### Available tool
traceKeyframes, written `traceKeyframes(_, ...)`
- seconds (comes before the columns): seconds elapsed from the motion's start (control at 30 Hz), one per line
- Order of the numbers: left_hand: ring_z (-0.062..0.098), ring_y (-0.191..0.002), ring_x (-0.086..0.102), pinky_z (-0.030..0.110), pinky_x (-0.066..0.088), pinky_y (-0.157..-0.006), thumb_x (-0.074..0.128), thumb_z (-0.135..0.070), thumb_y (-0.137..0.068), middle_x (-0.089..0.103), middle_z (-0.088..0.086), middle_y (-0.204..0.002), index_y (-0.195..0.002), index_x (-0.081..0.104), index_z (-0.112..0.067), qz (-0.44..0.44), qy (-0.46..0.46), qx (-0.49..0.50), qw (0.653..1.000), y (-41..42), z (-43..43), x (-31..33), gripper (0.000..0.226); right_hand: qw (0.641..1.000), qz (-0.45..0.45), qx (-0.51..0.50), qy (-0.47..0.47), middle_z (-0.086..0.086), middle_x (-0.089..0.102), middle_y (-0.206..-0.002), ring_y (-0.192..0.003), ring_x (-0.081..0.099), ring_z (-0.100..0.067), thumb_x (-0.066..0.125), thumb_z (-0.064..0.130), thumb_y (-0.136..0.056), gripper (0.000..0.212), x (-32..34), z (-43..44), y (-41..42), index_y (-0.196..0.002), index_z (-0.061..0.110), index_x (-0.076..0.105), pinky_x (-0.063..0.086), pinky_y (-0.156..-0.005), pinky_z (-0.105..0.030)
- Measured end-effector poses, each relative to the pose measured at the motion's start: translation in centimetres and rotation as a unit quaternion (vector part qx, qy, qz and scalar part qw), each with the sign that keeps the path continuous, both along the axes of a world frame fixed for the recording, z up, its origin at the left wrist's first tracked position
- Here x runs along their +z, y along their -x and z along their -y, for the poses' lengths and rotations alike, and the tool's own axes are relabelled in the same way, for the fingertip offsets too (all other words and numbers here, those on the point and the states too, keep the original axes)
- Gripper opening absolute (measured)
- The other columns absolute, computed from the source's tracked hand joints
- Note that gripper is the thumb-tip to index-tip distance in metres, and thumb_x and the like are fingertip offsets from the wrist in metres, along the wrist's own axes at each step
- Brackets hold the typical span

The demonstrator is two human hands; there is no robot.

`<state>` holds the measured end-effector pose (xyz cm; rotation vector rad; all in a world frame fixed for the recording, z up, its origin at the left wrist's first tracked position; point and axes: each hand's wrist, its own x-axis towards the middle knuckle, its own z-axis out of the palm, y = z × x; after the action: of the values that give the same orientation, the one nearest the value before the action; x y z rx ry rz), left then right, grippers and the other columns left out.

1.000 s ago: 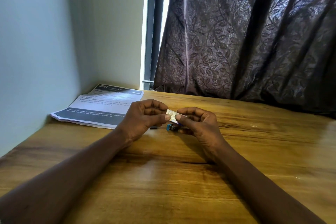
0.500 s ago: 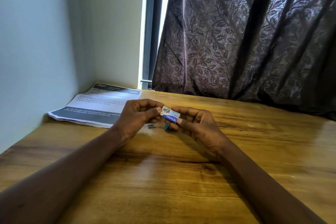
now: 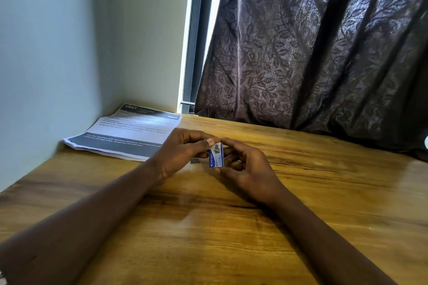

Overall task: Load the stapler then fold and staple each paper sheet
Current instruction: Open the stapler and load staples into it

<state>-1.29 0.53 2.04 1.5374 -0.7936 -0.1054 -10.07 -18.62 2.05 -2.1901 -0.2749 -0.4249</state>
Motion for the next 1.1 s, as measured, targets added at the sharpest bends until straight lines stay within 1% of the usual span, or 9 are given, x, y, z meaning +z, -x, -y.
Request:
traceKeyframes(0.17, 0.017, -0.089, 0.074, 0.025, 0.060, -0.075, 0.067, -0.004, -0.094, 0.079, 0.009, -0.102, -0.115, 0.073, -0.007, 0.020, 0.023, 0.031, 0.999, -0.1, 0.2, 0.0, 0.023, 0.996, 0.054, -0.040, -0.053, 0.002, 0.075, -0.089, -0.080, 0.068, -0.005, 0.075, 0.007, -0.089, 0.016, 0.5, 1.2, -0.1, -0.102, 0.014, 0.076, 0.052, -0.071, -0.018)
traceKeyframes(0.37, 0.014, -0.075, 0.073, 0.028, 0.060, -0.071, 0.074, -0.006, -0.089, 0.080, 0.006, -0.091, -0.107, 0.075, -0.012, 0.009, 0.011, 0.029, 0.999, 0.1, 0.5, -0.4, 0.019, 0.989, 0.030, 0.007, -0.144, -0.019, 0.075, -0.098, -0.078, 0.068, -0.018, 0.065, -0.009, -0.090, 0.040, 0.1, 1.7, -0.3, -0.122, 0.015, 0.070, 0.055, -0.064, -0.027)
traceKeyframes(0.5, 0.015, -0.076, 0.073, 0.028, 0.060, -0.069, 0.075, -0.010, -0.089, 0.079, 0.007, -0.092, -0.106, 0.075, -0.014, 0.015, 0.015, 0.048, 0.999, 0.1, 0.6, -0.3, 0.018, 0.990, 0.056, -0.013, -0.130, -0.014, 0.077, -0.096, -0.084, 0.072, -0.017, 0.074, 0.007, -0.091, 0.019, 0.2, 1.3, -0.2, -0.109, 0.009, 0.075, 0.055, -0.069, -0.024)
traceKeyframes(0.6, 0.007, -0.085, 0.070, 0.019, 0.055, -0.069, 0.076, -0.024, -0.090, 0.076, -0.007, -0.098, -0.111, 0.074, -0.024, 0.143, -0.087, 0.116, 0.979, 0.0, 0.6, -0.5, 0.021, 0.982, 0.085, -0.092, -0.141, -0.010, 0.079, -0.090, -0.081, 0.074, -0.020, 0.076, 0.005, -0.088, 0.013, 0.5, 2.1, -0.5, -0.095, 0.016, 0.077, 0.061, -0.073, -0.034)
traceKeyframes(0.7, 0.004, -0.096, 0.064, 0.029, 0.054, -0.083, 0.076, -0.036, -0.087, 0.071, -0.011, -0.111, -0.116, 0.071, -0.032, 0.266, -0.217, 0.136, 0.929, -0.9, -0.2, -0.7, 0.030, 0.959, 0.090, -0.223, -0.147, -0.008, 0.079, -0.089, -0.078, 0.076, -0.022, 0.075, 0.008, -0.089, 0.022, 0.4, 4.6, -0.9, -0.089, 0.030, 0.072, 0.064, -0.073, -0.042)
traceKeyframes(0.8, 0.010, -0.104, 0.059, 0.037, 0.051, -0.088, 0.074, -0.043, -0.086, 0.067, -0.009, -0.116, -0.115, 0.070, -0.035, 0.281, -0.277, 0.144, 0.907, -1.5, -0.9, -0.7, 0.031, 0.928, 0.079, -0.352, -0.090, 0.003, 0.077, -0.085, -0.076, 0.076, -0.018, 0.076, 0.016, -0.088, 0.021, 0.1, 7.8, -1.0, -0.079, 0.033, 0.069, 0.064, -0.078, -0.045)
traceKeyframes(0.93, 0.011, -0.109, 0.056, 0.036, 0.047, -0.092, 0.073, -0.042, -0.088, 0.065, -0.009, -0.120, -0.116, 0.070, -0.035, 0.288, -0.310, 0.140, 0.895, -1.7, -1.0, -0.7, 0.029, 0.891, 0.003, -0.444, -0.094, 0.003, 0.076, -0.071, -0.070, 0.075, -0.018, 0.075, 0.022, -0.078, 0.009, -0.1, 10.9, -0.9, -0.070, 0.025, 0.073, 0.063, -0.079, -0.048)
traceKeyframes(1.0, 0.010, -0.110, 0.056, 0.036, 0.047, -0.093, 0.072, -0.042, -0.088, 0.064, -0.010, -0.121, -0.118, 0.068, -0.037, 0.285, -0.324, 0.139, 0.891, -1.8, -1.0, -0.8, 0.031, 0.879, -0.030, -0.473, -0.047, 0.003, 0.076, -0.074, -0.075, 0.072, -0.016, 0.075, 0.021, -0.079, 0.008, -0.2, 11.4, -0.4, -0.071, 0.021, 0.075, 0.061, -0.073, -0.040)
traceKeyframes(1.1, 0.009, -0.111, 0.056, 0.038, 0.045, -0.094, 0.071, -0.050, -0.086, 0.063, -0.012, -0.122, -0.124, 0.063, -0.040, 0.280, -0.338, 0.123, 0.890, -1.7, -1.2, -0.8, 0.040, 0.862, -0.058, -0.499, 0.062, -0.002, 0.073, -0.079, -0.080, 0.066, -0.021, 0.072, 0.022, -0.081, 0.009, -0.5, 11.8, -0.1, -0.074, 0.017, 0.075, 0.043, -0.058, -0.029)
